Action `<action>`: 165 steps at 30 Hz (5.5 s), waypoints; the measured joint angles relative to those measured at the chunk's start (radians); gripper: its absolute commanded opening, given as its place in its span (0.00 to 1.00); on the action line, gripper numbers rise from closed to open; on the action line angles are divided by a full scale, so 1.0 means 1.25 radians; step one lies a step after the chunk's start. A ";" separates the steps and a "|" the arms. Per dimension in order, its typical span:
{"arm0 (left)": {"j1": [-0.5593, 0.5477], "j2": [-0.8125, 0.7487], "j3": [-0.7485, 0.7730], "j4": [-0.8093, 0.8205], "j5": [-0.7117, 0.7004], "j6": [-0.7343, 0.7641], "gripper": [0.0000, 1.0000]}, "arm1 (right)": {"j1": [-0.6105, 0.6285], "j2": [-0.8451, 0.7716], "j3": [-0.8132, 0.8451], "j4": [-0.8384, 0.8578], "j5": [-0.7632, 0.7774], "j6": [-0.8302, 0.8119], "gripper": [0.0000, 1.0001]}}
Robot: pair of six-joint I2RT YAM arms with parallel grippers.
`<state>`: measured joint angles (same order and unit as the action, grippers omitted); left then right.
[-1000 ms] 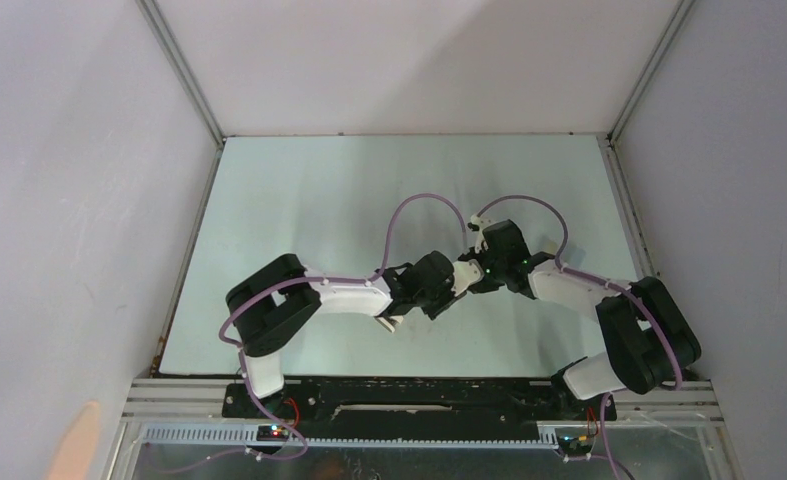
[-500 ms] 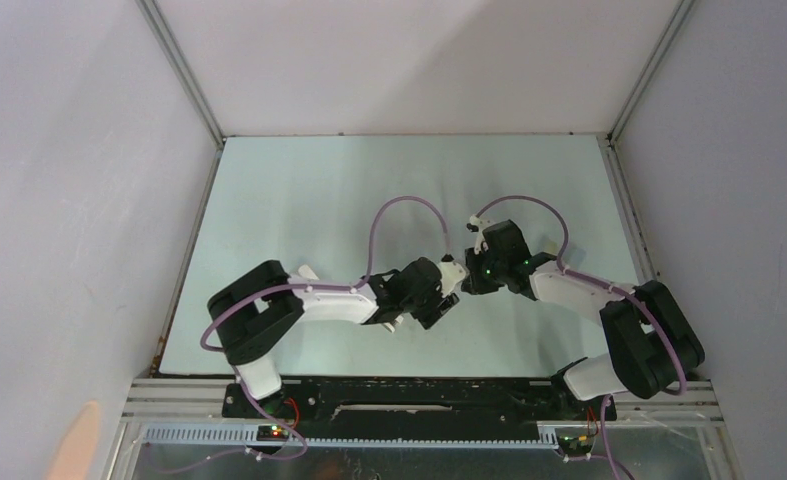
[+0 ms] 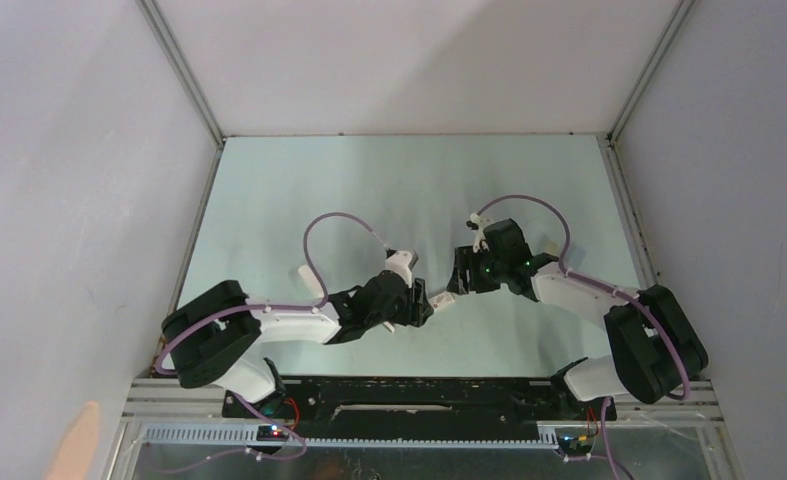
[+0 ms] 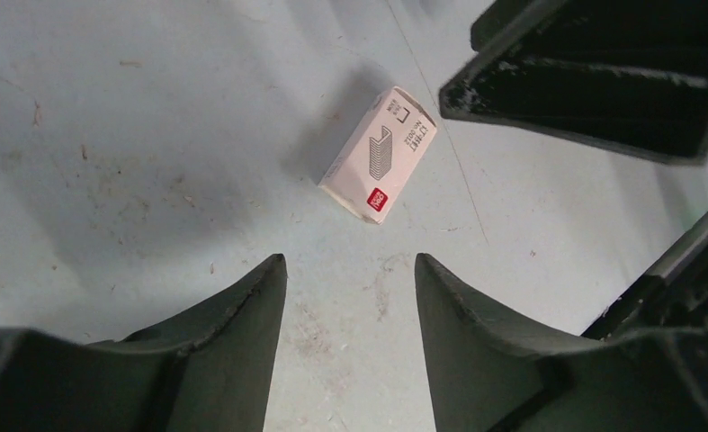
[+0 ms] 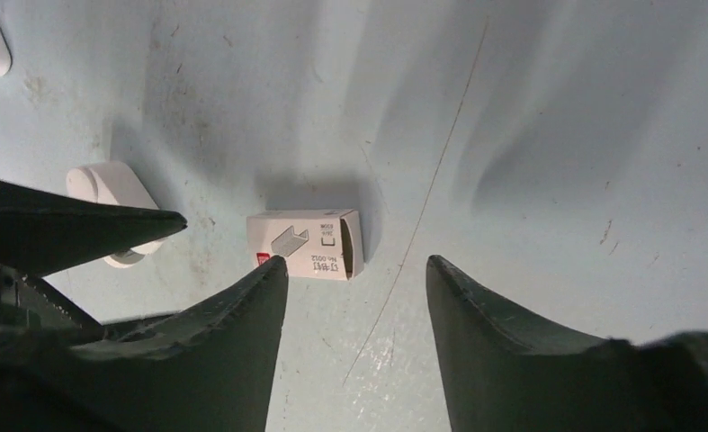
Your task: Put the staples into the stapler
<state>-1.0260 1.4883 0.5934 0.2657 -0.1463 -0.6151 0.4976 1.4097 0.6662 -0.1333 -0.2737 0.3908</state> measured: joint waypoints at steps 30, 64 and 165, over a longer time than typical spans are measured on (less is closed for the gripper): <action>0.056 0.169 -0.033 0.245 0.064 -0.411 0.33 | 0.052 -0.070 -0.013 -0.077 0.096 0.056 0.74; 0.206 0.182 -0.104 0.393 0.233 -0.345 0.41 | 0.189 -0.068 0.037 -0.062 0.105 -0.390 0.71; 0.233 0.344 -0.176 0.761 0.350 -0.560 0.47 | 0.250 -0.029 0.167 -0.149 0.185 -0.569 0.58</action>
<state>-0.7341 1.9179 0.3733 1.2167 0.2913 -1.3148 0.8097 1.3735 0.8753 -0.3191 -0.0425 -0.3199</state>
